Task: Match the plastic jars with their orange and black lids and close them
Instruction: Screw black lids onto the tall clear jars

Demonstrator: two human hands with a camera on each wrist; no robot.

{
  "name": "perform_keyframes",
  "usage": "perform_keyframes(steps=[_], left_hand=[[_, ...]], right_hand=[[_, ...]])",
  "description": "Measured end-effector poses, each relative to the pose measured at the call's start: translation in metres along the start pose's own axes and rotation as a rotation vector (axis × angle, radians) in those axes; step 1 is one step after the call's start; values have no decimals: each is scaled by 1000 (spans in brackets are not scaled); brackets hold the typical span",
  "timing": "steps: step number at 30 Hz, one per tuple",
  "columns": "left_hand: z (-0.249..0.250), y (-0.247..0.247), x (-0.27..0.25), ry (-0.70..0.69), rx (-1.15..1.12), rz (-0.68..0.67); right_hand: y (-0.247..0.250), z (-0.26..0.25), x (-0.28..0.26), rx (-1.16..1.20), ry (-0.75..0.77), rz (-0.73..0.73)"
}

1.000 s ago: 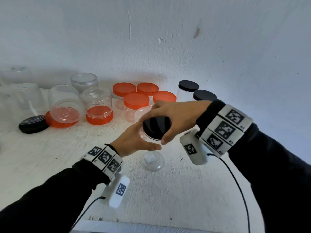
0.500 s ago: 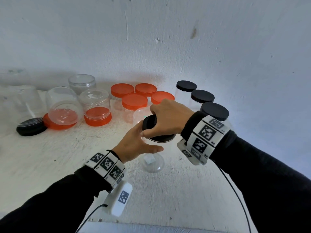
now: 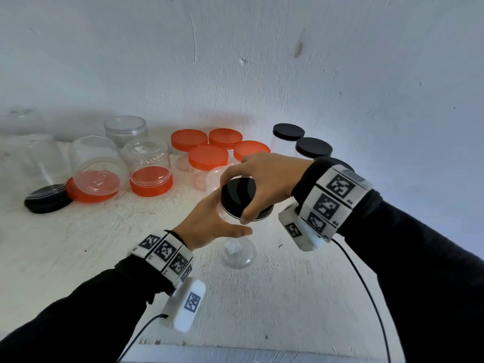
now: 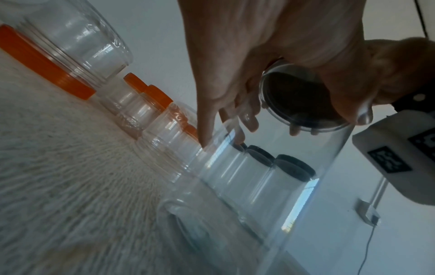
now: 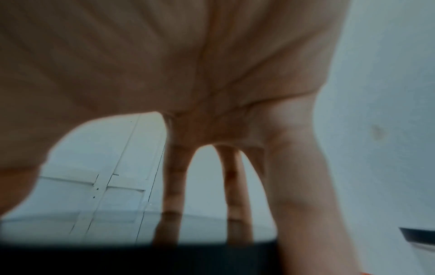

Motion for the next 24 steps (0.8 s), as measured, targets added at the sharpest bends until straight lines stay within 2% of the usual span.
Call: perform_keyframes(steps=[5, 8, 10, 12, 14, 17, 22, 24], left_hand=[[-2, -2, -4, 4, -41, 19], [-4, 0, -3, -2, -44, -2], [-2, 3, -1, -1, -23, -43], [0, 5, 0, 4, 20, -69], [1, 6, 0, 12, 47, -63], [-1, 3, 0, 1, 15, -43], [-7, 0, -3, -6, -50, -18], [-7, 1, -2, -1, -51, -21]], right_hand=[[-16, -9, -1, -79, -122, 260], [-16, -14, -1, -203, -187, 275], [-8, -12, -2, -231, -159, 127], [2, -9, -6, -119, -92, -119], [8, -9, -6, -77, -45, -200], [3, -8, -2, -67, -40, -53], [-13, -13, 2, -130, -160, 200], [-14, -13, 0, -215, -195, 212]])
Point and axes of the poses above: each hand's wrist, its own x-axis towards the middle knuckle, its own y-axis out of the back of the hand, z = x × y, the point moved 1 cm from there along x, towards the middle knuckle, and after that the axes turned 4 degrees about -y, right-handed, at the moved point
